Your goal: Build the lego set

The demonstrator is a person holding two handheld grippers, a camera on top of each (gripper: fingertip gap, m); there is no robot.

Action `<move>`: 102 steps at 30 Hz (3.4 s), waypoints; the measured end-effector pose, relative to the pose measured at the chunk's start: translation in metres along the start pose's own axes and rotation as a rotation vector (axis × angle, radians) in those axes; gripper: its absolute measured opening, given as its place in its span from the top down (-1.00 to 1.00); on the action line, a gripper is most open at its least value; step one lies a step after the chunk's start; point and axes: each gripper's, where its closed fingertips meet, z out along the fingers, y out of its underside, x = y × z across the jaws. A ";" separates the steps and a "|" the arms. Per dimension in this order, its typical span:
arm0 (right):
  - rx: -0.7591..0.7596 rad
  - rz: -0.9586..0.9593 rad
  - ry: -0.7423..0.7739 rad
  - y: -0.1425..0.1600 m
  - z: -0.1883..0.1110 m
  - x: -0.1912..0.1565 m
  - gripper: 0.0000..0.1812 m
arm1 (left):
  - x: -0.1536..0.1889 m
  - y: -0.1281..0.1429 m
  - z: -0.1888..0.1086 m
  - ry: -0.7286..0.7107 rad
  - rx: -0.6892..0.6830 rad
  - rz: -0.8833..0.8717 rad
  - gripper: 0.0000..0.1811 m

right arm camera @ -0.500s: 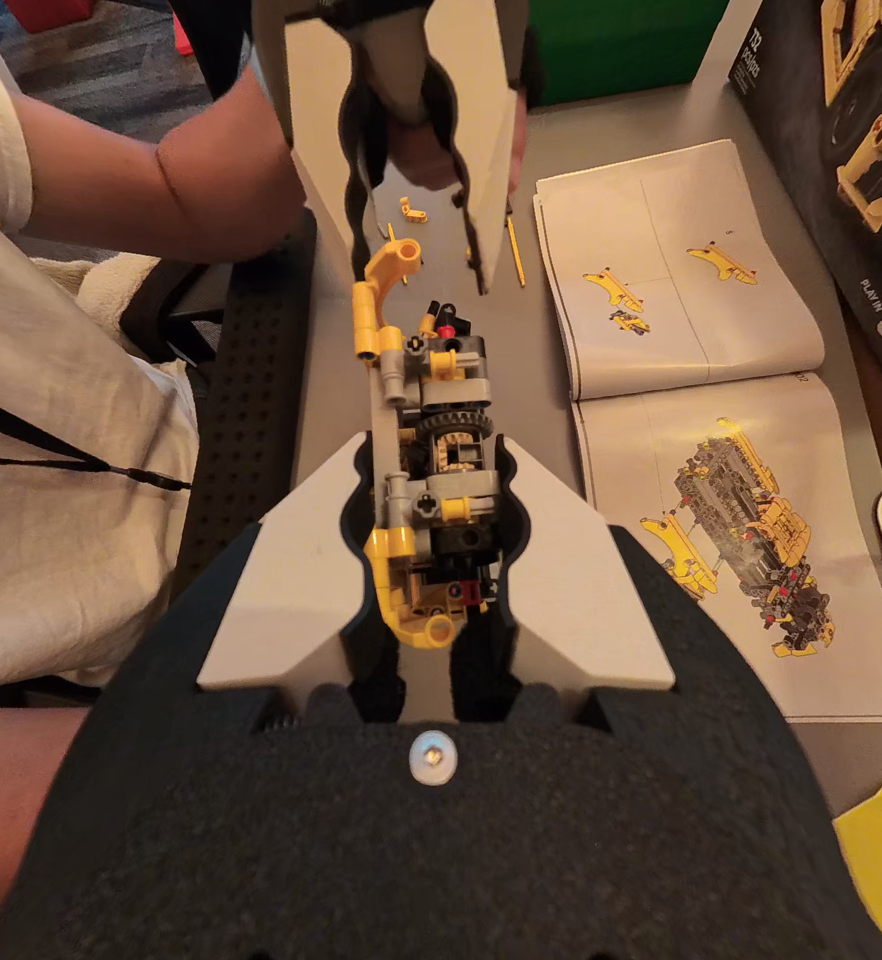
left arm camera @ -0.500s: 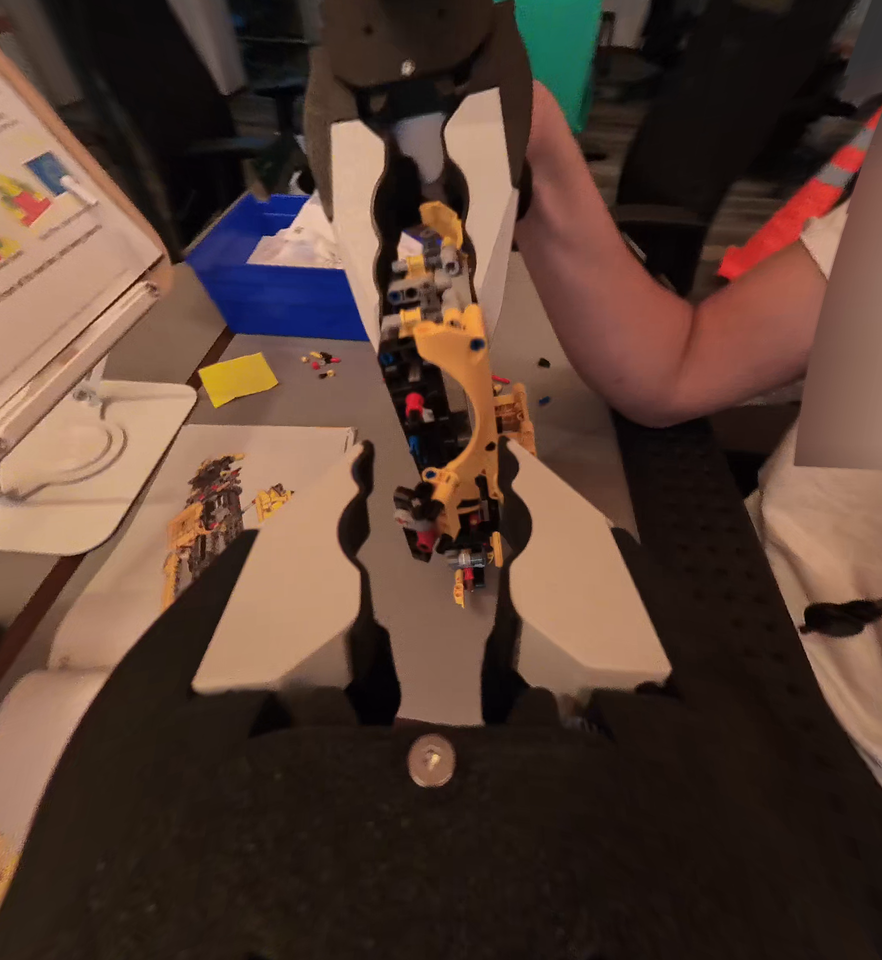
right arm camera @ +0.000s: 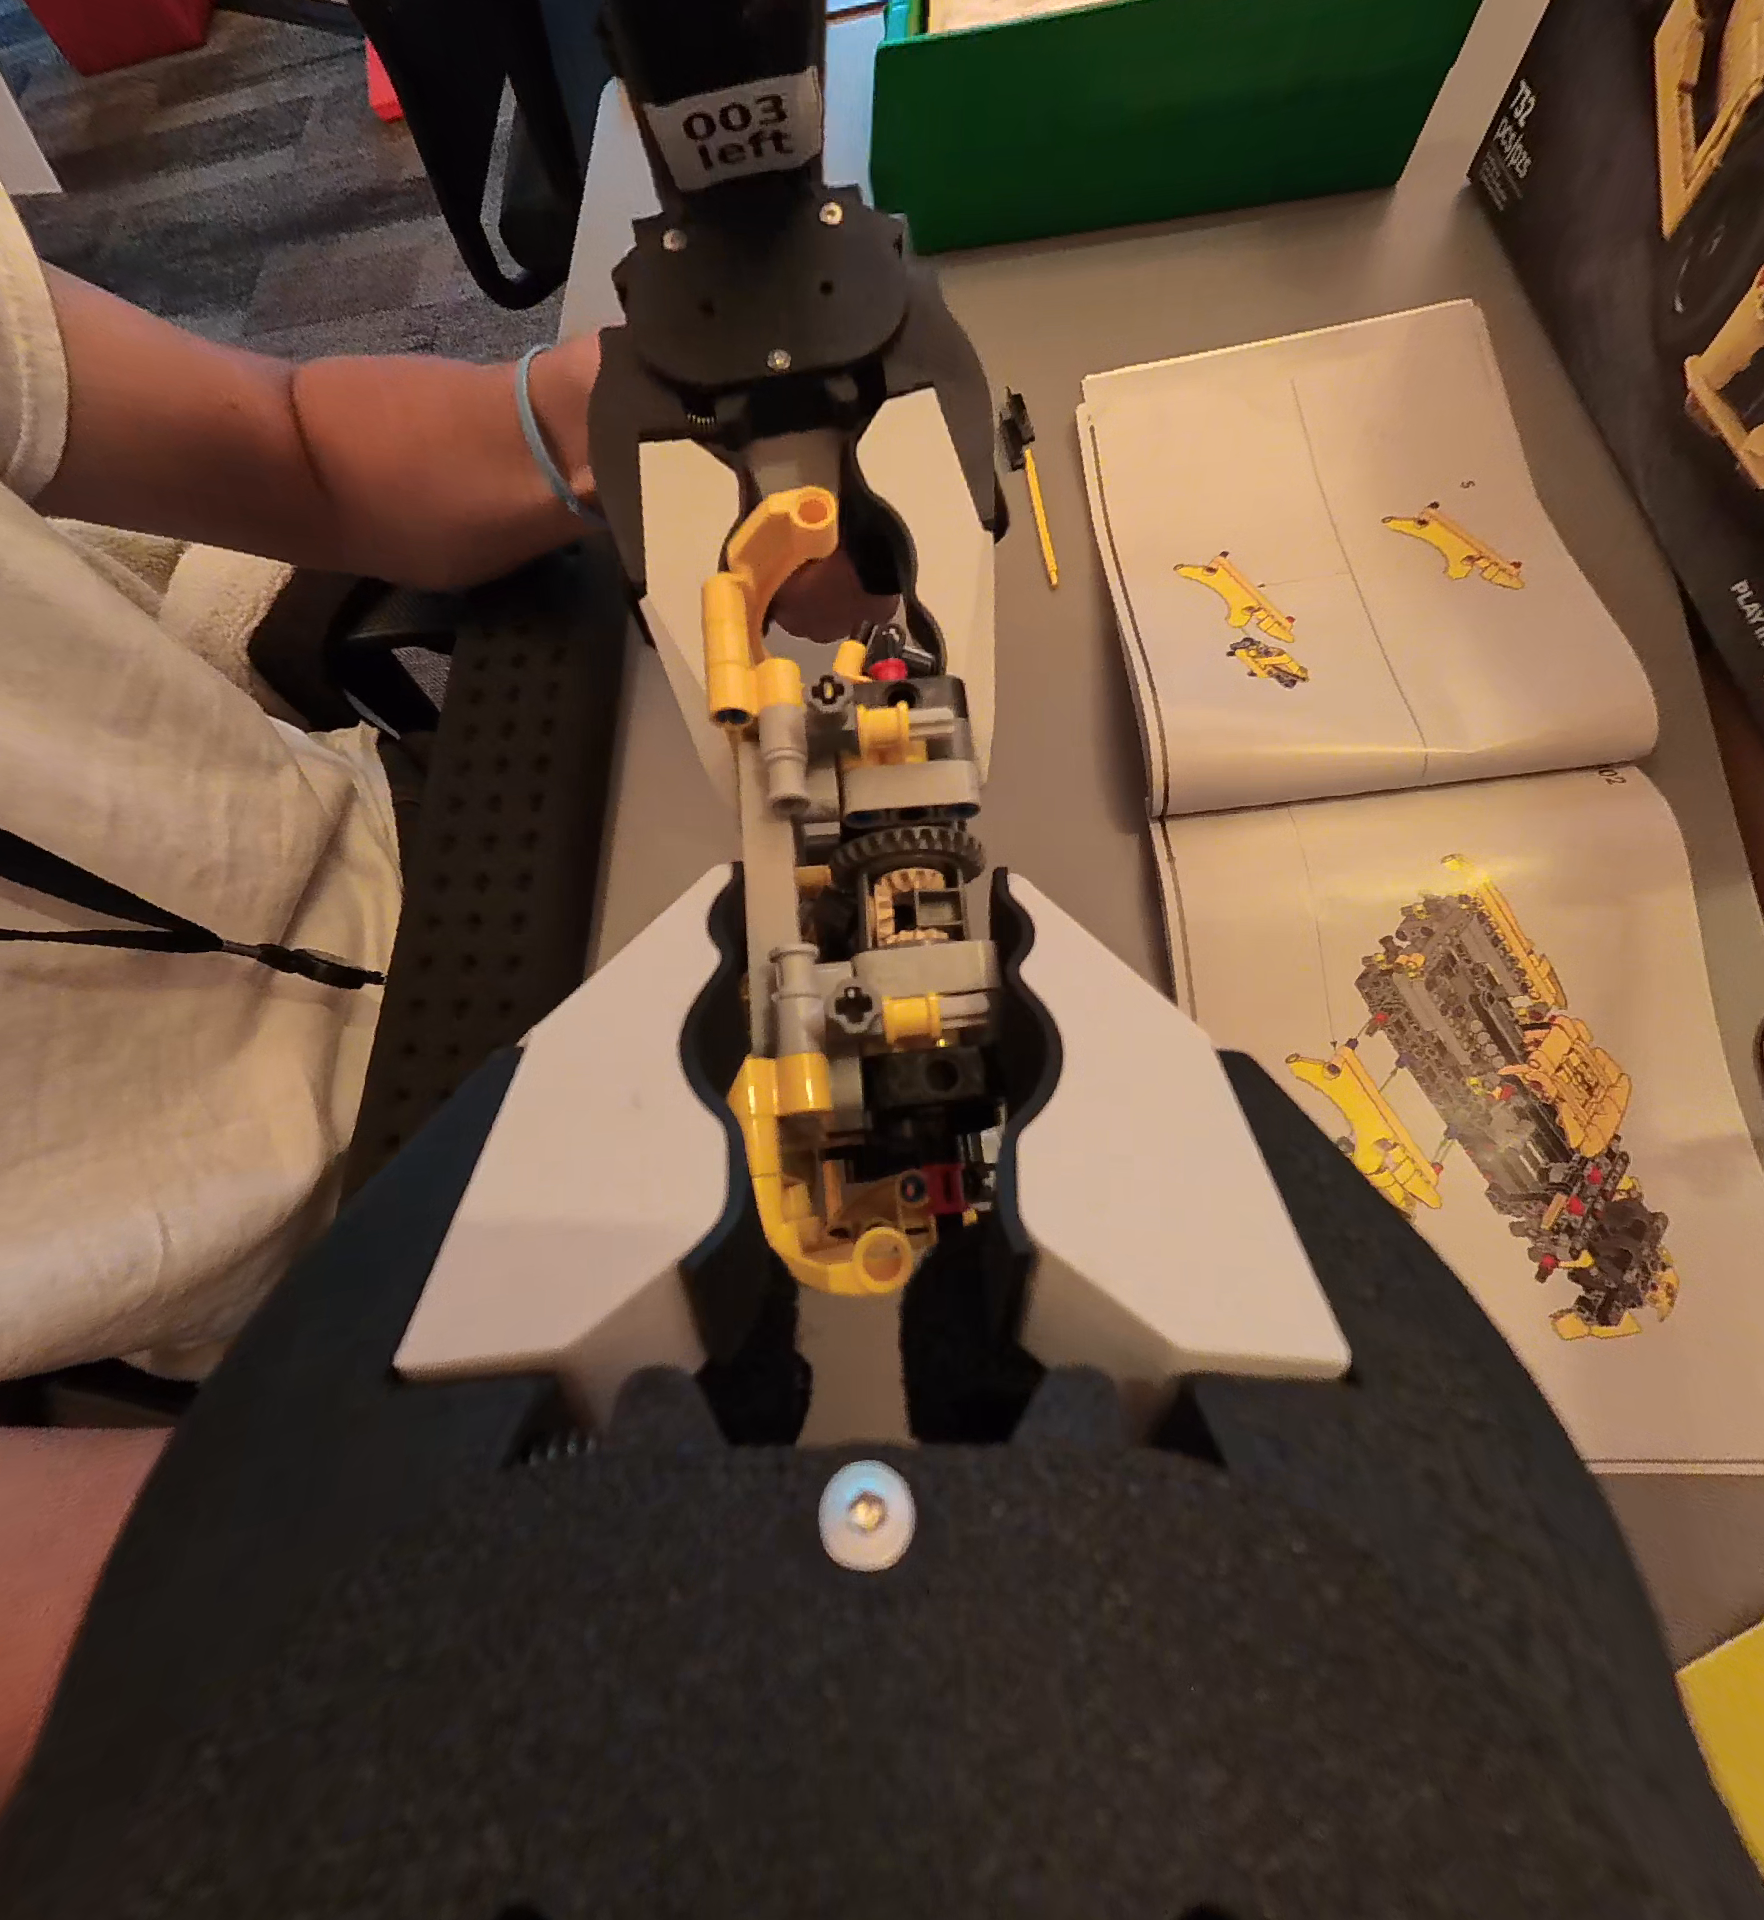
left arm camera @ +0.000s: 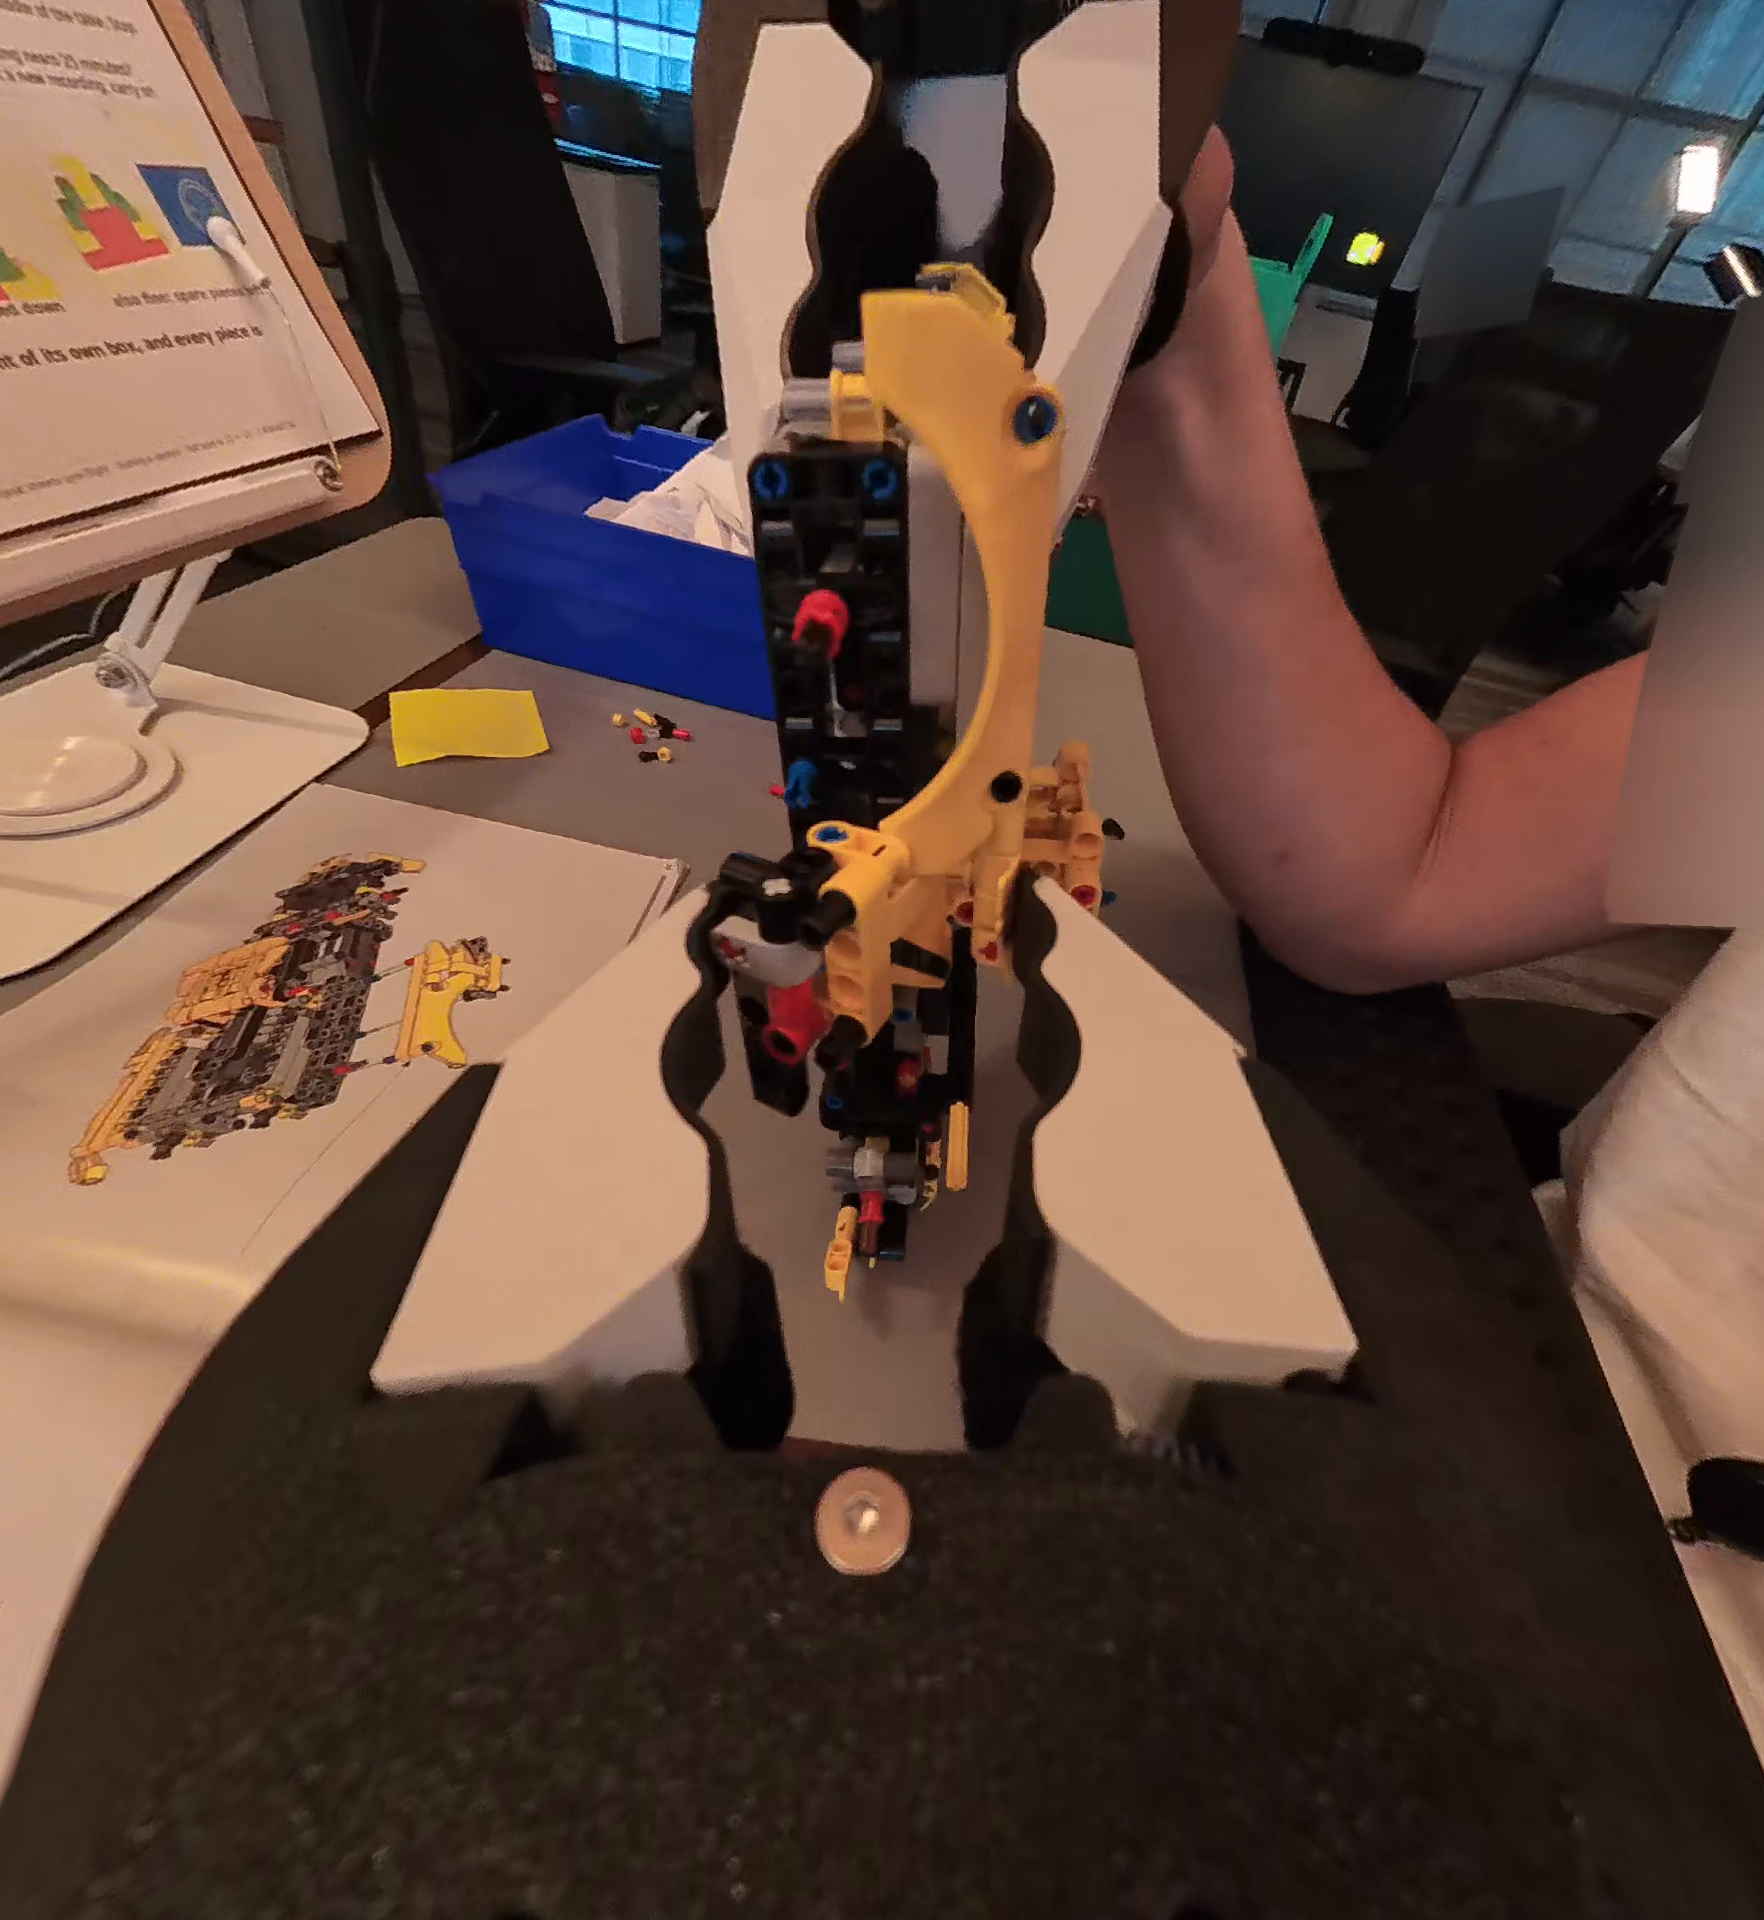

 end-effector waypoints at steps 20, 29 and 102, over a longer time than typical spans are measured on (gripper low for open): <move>0.029 -0.022 -0.015 0.004 -0.006 -0.001 0.51 | 0.004 -0.002 0.010 -0.003 0.018 -0.030 0.41; 0.132 -0.168 -0.051 0.029 -0.029 -0.027 0.51 | 0.026 0.016 0.018 0.097 0.035 0.043 0.32; 0.191 -0.190 0.426 0.087 0.084 -0.128 0.76 | 0.062 0.116 -0.003 -0.311 -0.536 0.795 0.82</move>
